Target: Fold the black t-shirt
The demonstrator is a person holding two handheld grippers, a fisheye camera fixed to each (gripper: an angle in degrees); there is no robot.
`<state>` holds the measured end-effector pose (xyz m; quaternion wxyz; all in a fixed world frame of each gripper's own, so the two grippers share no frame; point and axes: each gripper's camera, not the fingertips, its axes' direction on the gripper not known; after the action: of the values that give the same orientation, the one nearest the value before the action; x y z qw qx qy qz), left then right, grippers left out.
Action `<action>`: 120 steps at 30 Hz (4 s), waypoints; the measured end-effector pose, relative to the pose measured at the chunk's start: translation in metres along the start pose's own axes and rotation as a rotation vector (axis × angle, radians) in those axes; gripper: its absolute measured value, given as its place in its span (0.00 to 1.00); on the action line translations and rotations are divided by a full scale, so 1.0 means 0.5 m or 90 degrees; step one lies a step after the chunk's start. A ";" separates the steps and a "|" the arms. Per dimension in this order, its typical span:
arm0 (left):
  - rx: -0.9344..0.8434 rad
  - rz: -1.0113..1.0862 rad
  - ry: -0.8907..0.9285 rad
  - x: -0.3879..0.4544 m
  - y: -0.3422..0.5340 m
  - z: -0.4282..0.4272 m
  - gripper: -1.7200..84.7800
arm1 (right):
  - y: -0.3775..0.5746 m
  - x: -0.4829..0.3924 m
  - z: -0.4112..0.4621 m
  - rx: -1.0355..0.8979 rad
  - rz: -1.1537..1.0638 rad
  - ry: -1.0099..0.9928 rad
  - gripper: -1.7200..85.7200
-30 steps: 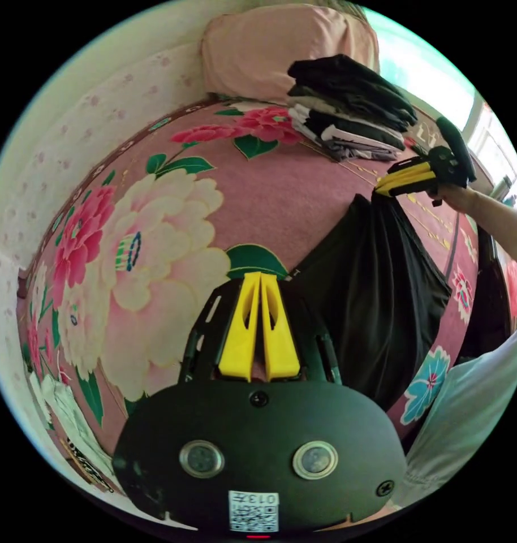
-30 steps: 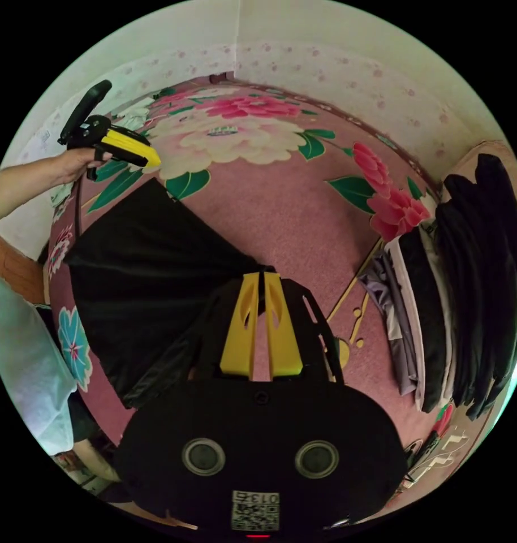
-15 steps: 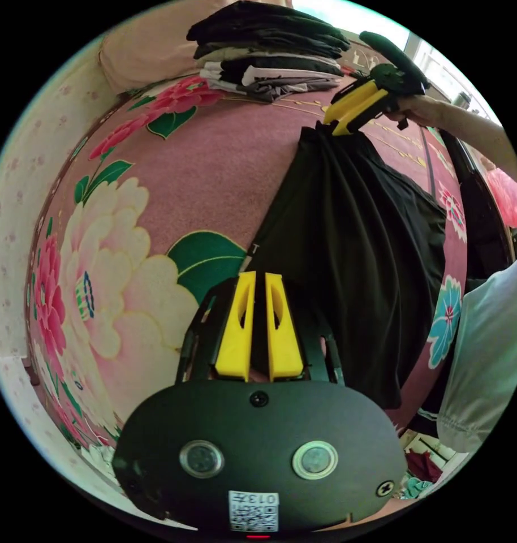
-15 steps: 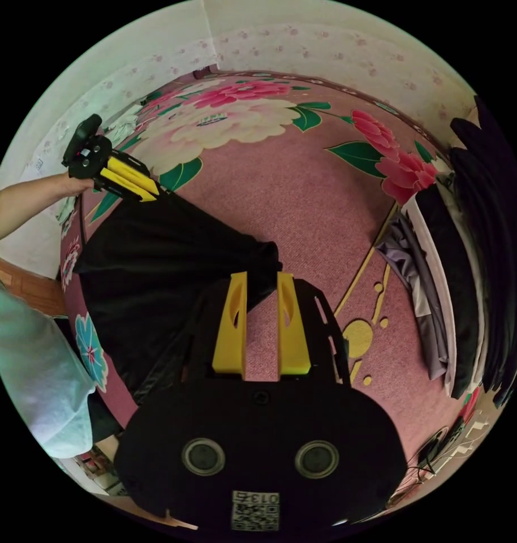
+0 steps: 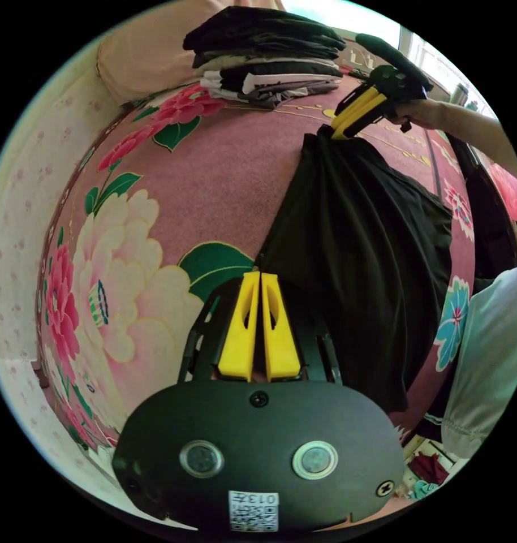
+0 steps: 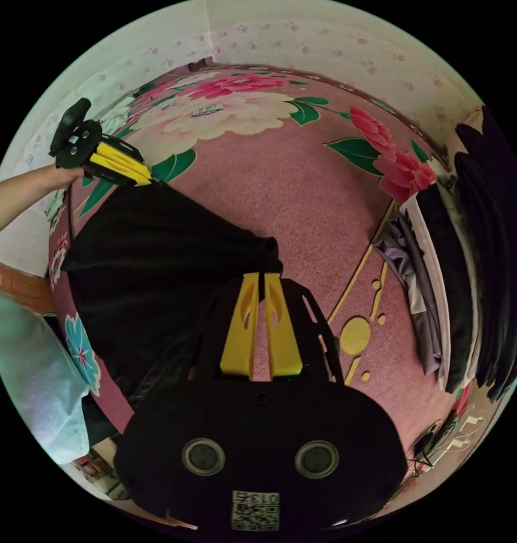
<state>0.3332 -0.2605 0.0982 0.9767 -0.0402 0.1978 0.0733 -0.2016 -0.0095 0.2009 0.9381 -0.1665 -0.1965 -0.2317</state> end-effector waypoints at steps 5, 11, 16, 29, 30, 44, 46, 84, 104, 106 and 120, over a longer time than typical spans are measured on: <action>0.043 -0.101 0.001 -0.035 0.059 -0.016 0.02 | -0.012 -0.013 -0.017 0.048 0.003 0.012 0.05; -0.008 -0.134 0.037 -0.027 0.093 0.025 0.02 | -0.024 0.002 0.006 0.013 0.062 -0.030 0.11; 0.027 -0.222 0.008 -0.010 0.182 -0.018 0.02 | 0.013 -0.007 -0.068 0.045 0.113 -0.013 0.10; -0.072 -0.120 0.019 0.284 0.314 0.045 0.02 | 0.114 -0.298 -0.037 -0.081 0.060 -0.122 0.02; -0.078 -0.115 0.015 0.287 0.319 0.051 0.02 | 0.116 -0.305 -0.029 -0.095 0.051 -0.109 0.02; -0.099 -0.117 0.006 0.295 0.444 0.118 0.02 | -0.005 -0.320 -0.073 -0.042 0.062 -0.091 0.02; -0.115 -0.142 0.004 0.284 0.461 0.121 0.02 | -0.012 -0.341 -0.030 -0.136 0.032 -0.074 0.02; -0.036 -0.640 0.256 0.086 0.694 0.252 0.03 | -0.801 -0.747 0.114 -0.098 -0.675 -0.066 0.04; 0.183 -0.287 0.521 0.071 0.288 0.082 0.02 | -0.383 -0.304 -0.167 0.157 -0.404 -0.102 0.03; 0.145 -0.239 0.515 0.083 0.219 0.103 0.02 | -0.324 -0.262 -0.143 0.133 -0.362 -0.087 0.04; 0.075 -0.082 0.584 0.172 -0.037 0.107 0.05 | 0.045 -0.041 -0.071 0.059 0.027 -0.027 0.08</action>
<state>0.4351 -0.2621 0.1146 0.7916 -0.0247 0.6101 -0.0240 -0.1965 0.0027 0.1561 0.9451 -0.1321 -0.2230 -0.1992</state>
